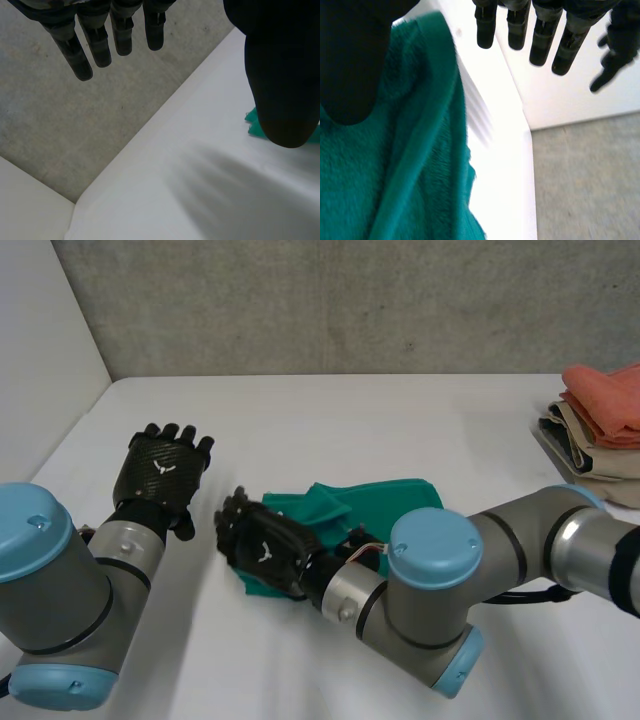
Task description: Fold the laundry.
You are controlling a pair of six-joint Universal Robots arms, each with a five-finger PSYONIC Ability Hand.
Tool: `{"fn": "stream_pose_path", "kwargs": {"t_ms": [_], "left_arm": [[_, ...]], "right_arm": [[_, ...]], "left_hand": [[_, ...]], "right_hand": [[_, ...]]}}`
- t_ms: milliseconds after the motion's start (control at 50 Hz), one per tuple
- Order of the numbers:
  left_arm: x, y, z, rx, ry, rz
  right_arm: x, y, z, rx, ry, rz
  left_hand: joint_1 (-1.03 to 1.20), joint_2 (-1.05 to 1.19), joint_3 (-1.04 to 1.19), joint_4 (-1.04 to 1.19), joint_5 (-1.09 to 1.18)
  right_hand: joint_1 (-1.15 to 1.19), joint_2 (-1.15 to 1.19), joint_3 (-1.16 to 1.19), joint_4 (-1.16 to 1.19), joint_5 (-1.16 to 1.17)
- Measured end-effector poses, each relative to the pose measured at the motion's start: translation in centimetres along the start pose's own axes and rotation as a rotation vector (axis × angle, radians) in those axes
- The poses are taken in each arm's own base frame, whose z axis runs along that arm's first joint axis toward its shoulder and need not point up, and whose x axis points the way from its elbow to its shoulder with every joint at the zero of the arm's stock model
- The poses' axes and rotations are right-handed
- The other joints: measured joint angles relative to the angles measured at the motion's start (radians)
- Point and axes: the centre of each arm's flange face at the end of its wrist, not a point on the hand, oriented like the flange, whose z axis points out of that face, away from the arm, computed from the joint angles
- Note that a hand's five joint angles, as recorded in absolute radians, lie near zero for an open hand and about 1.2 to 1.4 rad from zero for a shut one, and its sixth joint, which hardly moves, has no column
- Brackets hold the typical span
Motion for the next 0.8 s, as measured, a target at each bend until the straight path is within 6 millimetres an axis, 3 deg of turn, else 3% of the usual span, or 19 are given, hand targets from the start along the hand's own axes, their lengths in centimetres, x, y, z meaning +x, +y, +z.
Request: {"fn": "stream_pose_path", "kwargs": {"t_ms": [40,60,180,260,400,560,680,800], "left_arm": [[0.0,-0.2,0.1,0.007,0.0,0.0],[0.2,-0.7,0.1,0.024,0.002,-0.002],[1.8,-3.1,-0.1,0.106,0.046,-0.022],[3.3,-4.4,-0.4,0.151,0.091,-0.052],[8.2,-5.6,-0.7,0.195,0.242,-0.105],[12.2,-3.5,0.8,0.126,0.341,-0.092],[11.9,-1.5,3.5,0.049,0.269,-0.074],[9.2,0.7,6.7,-0.023,0.115,-0.036]], "right_arm": [[1.0,0.3,-0.3,-0.029,0.031,0.032],[2.6,0.8,-0.9,-0.076,0.086,0.105],[8.3,3.0,-4.7,-0.208,0.316,0.501],[9.6,4.5,-7.2,-0.268,0.402,0.714],[8.2,7.7,-10.8,-0.441,0.422,0.856],[5.8,9.5,-12.0,-0.563,0.349,0.771],[4.7,10.5,-12.0,-0.6,0.318,0.751],[4.0,11.3,-11.9,-0.619,0.319,0.707]], "left_hand": [[0.0,0.0,0.0,0.0,0.0],[0.0,0.0,0.0,0.0,0.0],[0.0,0.0,0.0,0.0,0.0],[0.0,0.0,0.0,0.0,0.0],[0.0,0.0,0.0,0.0,0.0],[0.0,0.0,0.0,0.0,0.0],[0.0,0.0,0.0,0.0,0.0],[0.0,0.0,0.0,0.0,0.0]], "right_hand": [[0.0,-0.001,-0.002,0.0,-0.004],[0.0,-0.001,-0.002,0.0,-0.005],[0.0,-0.001,-0.002,0.0,-0.007],[0.0,-0.001,-0.002,0.0,-0.007],[0.0,-0.001,-0.002,0.0,-0.007],[0.02,0.04,0.042,0.025,0.029],[0.12,0.141,0.156,0.141,0.121],[0.122,0.143,0.158,0.144,0.132]]}}
